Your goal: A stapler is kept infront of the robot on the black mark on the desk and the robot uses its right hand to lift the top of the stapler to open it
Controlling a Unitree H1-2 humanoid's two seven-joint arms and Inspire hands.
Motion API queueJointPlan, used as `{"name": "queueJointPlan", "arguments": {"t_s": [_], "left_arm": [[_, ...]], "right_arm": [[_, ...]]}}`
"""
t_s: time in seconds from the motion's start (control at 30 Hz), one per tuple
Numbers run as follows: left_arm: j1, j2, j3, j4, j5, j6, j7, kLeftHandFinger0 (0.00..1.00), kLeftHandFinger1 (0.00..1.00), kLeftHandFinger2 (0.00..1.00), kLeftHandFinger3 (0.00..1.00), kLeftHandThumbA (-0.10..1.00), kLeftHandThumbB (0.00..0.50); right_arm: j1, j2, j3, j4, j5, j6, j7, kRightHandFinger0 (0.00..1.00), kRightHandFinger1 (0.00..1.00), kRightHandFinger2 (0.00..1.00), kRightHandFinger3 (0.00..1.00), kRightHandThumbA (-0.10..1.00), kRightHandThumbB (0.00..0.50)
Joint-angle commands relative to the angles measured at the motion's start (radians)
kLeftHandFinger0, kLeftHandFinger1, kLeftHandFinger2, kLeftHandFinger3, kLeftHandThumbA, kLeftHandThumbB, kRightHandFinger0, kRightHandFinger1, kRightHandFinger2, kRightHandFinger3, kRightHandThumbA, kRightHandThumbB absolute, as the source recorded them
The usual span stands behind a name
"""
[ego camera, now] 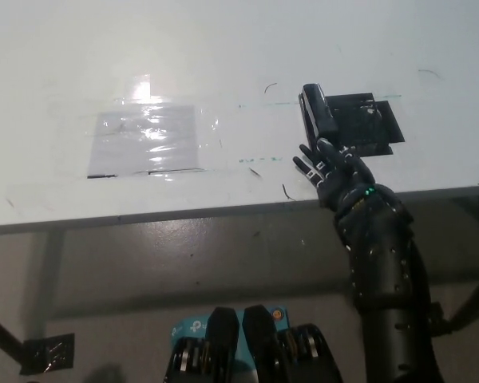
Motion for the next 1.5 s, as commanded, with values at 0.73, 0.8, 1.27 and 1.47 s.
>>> {"name": "queueJointPlan", "arguments": {"t_s": [0.73,0.8,1.27,1.47], "left_arm": [[0.018,0.009,-0.001,-0.034,-0.003,-0.004,0.007,0.22,0.22,0.44,0.73,0.22,0.000],[0.017,0.009,0.000,-0.032,-0.005,-0.004,0.006,0.22,0.22,0.45,0.74,0.21,0.000],[0.029,0.019,-0.003,-0.025,-0.001,-0.010,0.000,0.23,0.21,0.44,0.71,0.22,0.000],[0.032,0.018,0.004,-0.032,-0.012,-0.003,-0.001,0.24,0.20,0.40,0.70,0.21,0.000]], "right_arm": [[-0.517,-0.095,0.023,0.360,-0.110,-0.229,0.119,0.41,0.48,0.56,0.76,0.14,0.000],[-0.522,-0.103,0.025,0.377,-0.117,-0.232,0.121,0.39,0.46,0.55,0.77,0.14,0.000],[-0.663,-0.259,0.104,0.654,-0.222,-0.321,0.200,0.39,0.44,0.57,0.77,0.21,0.000],[-0.757,-0.304,0.169,0.736,-0.270,-0.336,0.231,0.28,0.34,0.48,0.66,0.18,0.000]]}}
